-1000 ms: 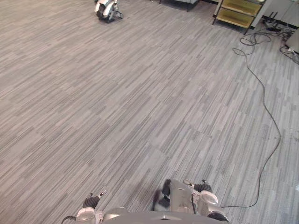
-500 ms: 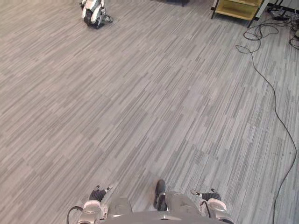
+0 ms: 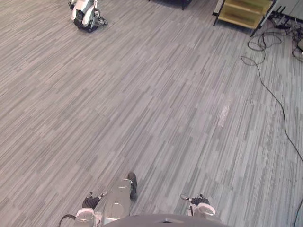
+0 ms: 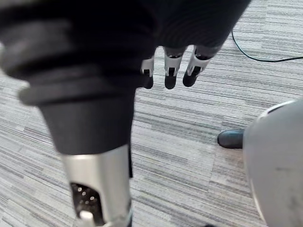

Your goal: Pick up cushions and gather them together orderly.

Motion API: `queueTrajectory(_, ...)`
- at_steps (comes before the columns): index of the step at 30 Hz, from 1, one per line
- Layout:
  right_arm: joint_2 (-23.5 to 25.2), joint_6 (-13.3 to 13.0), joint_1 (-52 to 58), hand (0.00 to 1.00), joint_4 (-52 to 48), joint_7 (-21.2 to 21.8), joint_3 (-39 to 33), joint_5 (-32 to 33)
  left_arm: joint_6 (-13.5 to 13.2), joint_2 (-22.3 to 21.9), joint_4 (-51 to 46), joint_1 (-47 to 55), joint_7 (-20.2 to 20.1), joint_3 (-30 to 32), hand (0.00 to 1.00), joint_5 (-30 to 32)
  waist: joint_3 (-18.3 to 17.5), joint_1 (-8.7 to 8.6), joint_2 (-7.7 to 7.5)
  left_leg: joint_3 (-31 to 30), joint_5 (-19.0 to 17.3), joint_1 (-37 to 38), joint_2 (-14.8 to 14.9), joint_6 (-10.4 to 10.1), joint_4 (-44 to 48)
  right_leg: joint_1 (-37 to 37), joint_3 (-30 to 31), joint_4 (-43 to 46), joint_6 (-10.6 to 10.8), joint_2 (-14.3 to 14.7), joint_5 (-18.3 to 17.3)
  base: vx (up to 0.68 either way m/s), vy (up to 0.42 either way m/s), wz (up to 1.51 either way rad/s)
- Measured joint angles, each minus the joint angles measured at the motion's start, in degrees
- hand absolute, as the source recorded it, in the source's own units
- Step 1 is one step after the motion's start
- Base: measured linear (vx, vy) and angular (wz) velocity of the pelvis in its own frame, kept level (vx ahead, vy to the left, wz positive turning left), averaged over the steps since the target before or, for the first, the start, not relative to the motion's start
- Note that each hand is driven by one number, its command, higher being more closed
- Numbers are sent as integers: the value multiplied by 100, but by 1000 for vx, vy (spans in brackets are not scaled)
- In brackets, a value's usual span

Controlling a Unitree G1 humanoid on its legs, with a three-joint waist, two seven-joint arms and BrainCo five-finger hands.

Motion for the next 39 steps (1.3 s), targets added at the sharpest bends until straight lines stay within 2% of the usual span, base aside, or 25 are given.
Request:
queueTrajectory(1, 0, -4, -8, 0, -17, 10, 1, -25, 2, 36, 18, -13, -4, -33, 0, 1, -13, -73, -18, 17, -189, 221, -106, 34, -9, -547, 57, 1410, 277, -146, 200, 640, 357, -8)
queueTrajectory(2, -14, -4, -17, 0, -20, 12, 0, -66, 5, 72, 40, -17, -3, -61, 0, 1, -23, -132, -73, 41, -301, 527, -231, 56, -126, -1006, 23, 2575, 320, -235, 247, 551, 275, 4)
queueTrajectory(4, -60, -25, -9, 0, -26, 21, -14, -89, 21, 104, 51, 3, 1, -203, 0, 3, 1, -204, -33, 42, -375, 1187, -368, 94, -489, -1392, -403, 3456, 123, -333, 52, 470, 160, 2)
queueTrajectory(7, -114, -92, -101, 0, -51, 90, -10, -95, 17, 111, 56, -85, -4, -410, 0, 8, 55, -295, 80, -8, -377, 2169, -375, 91, -1119, -1890, -1594, 3093, -207, -306, -546, 467, 73, 11)
queueTrajectory(9, -119, -113, -152, 0, -103, 126, -18, -94, 14, 111, 41, -136, -5, -438, 0, 14, 69, -348, 102, -35, -428, 2475, -281, -1, -1318, -2207, -2128, 2258, -303, -236, -566, 414, -4, 15)
queueTrajectory(10, -118, -112, -162, 0, -153, 129, -23, -95, 14, 105, 41, -137, -6, -437, 0, 13, 77, -345, 106, -35, -472, 2624, -229, -78, -1420, -2373, -2329, 1668, -374, -182, -431, 425, -56, 5)
queueTrajectory(11, -110, -110, -171, 0, -231, 128, -18, -96, 13, 94, 44, -119, -7, -438, 0, 15, 101, -344, 130, -30, -554, 2837, -125, -220, -1566, -2517, -2475, 666, -430, -25, 17, 437, -76, 5)
queueTrajectory(12, -106, -109, -178, 0, -236, 129, -17, -96, 13, 96, 47, -106, -7, -441, 0, 15, 103, -344, 129, -29, -596, 2937, -90, -292, -1631, -2545, -2531, 206, -456, 44, 288, 468, -132, 11)
queueTrajectory(13, -101, -87, -191, 0, -235, 129, -11, -97, 13, 114, 44, -100, -5, -436, 0, 16, 139, -348, 82, -44, -704, 3179, -63, -478, -1719, -2556, -2521, -715, -481, 169, 905, 510, -185, 15)
queueTrajectory(14, -104, -74, -180, 0, -235, 128, -7, -96, 7, 144, 37, -70, -4, -434, 0, 17, 155, -362, 18, -66, -788, 3349, -99, -613, -1749, -2538, -2478, -1104, -506, 172, 1319, 529, -201, 16)
queueTrajectory(15, -116, -73, -180, 0, -235, 125, -5, -102, 7, 144, 44, -67, 1, -434, 0, 18, 163, -385, 8, -109, -830, 3431, -107, -678, -1765, -2519, -2417, -1085, -633, 176, 1728, 550, -220, 6)
queueTrajectory(16, -155, -76, -243, 0, -237, 130, -4, -109, 7, 96, 90, -109, 6, -433, 0, 19, 147, -415, 99, -197, -870, 3539, 10, -742, -1779, -2569, -2299, -895, -1045, 294, 2134, 511, -215, -9)
queueTrajectory(17, -231, -81, -327, 0, -243, 133, -15, -116, -6, 11, 105, -170, 3, -438, 0, 31, 204, -451, 277, -190, -805, 3533, 159, -833, -1763, -2600, -2300, -783, -1044, 433, 1948, 488, -222, -25)
queueTrajectory(19, -347, -77, -409, 0, -238, 131, -72, -116, -1, -135, 205, -309, 8, -435, 0, 64, 275, -462, 473, -200, -604, 3608, 381, -828, -1649, -2664, -2298, -345, -1149, 654, 1520, 485, -235, -39)
queueTrajectory(22, -358, -59, -328, 0, -204, 127, -69, -202, -3, -168, 202, -346, -5, -441, 0, 69, 235, -463, 560, -336, -390, 3249, 789, -892, -208, -2356, -2218, -355, -1105, 1061, 1080, 399, -175, -37)
queueTrajectory(25, -382, -62, -217, 0, -223, 125, 33, -202, -4, -155, 197, -325, -9, -444, 0, 69, 219, -450, 715, -619, 806, 2308, 1151, -904, 2110, -1703, -1946, -1052, -1133, 1524, 1082, 315, -52, -49)
queueTrajectory(26, -393, -62, -185, 0, -216, 129, 50, -199, -7, -160, 191, -318, -20, -444, 0, 70, 204, -444, 765, -626, 624, 2013, 1269, -855, 2727, -1515, -1855, -1229, -1176, 1621, 1071, 439, 15, -62)
queueTrajectory(28, -395, -39, -173, 0, -29, 124, 25, -199, -21, -165, 132, -317, -37, -438, 0, 68, 205, -331, 788, -576, -99, 1196, 1285, -759, 3608, -935, -1442, -1538, -1228, 1746, 1026, 394, 46, -66)
queueTrajectory(30, -421, 26, -172, 0, 45, 123, 14, -199, -23, -181, 33, -262, -37, -441, 0, 67, 230, -256, 748, -530, -391, 928, 1226, -749, 3255, -650, -1298, -1660, -1140, 1721, 1074, 318, 80, -58)
queueTrajectory(33, -374, 50, -129, 0, 34, 79, -122, -189, -23, -185, -64, -229, -31, -445, 0, 67, 251, -244, 709, -692, -649, 625, 916, -782, 1541, -150, -1053, -1844, -967, 1517, 1014, 314, 176, -43)
queueTrajectory(34, -354, 50, -98, 0, 29, 69, -235, -175, -22, -193, -64, -227, -4, -451, 0, 66, 241, -243, 697, -1060, -551, 614, 602, -816, 467, -63, -948, -1845, -781, 1344, 920, 239, 250, -32)
queueTrajectory(36, -379, 48, -50, 0, -13, 70, -234, -142, -21, -207, -61, -204, -4, -479, 0, 66, 196, -242, 765, -1406, -159, 616, 449, -878, -318, -26, -824, -1836, -630, 1299, 846, 225, 280, -39)
queueTrajectory(37, -379, 54, -33, 0, -10, 67, -251, -141, -20, -233, -48, -182, -7, -478, 0, 51, 177, -205, 752, -1432, 456, 729, 387, -657, -392, 64, -652, -1838, -450, 1251, 774, 281, 326, -39)
queueTrajectory(38, -241, 52, 55, 0, -17, 70, -269, -136, -22, -96, -52, -180, -10, -477, 0, 50, 61, -193, 506, -1311, 385, 810, 209, -570, -488, 66, -628, -1821, -294, 1036, 708, 282, 304, -32)
queueTrajectory(39, -177, 54, 85, 0, -15, 69, -293, -142, -22, -38, -46, -177, -11, -479, 0, 50, 7, -179, 401, -1248, 343, 808, 152, -499, -489, 47, -612, -1809, -243, 950, 672, 230, 221, -12)
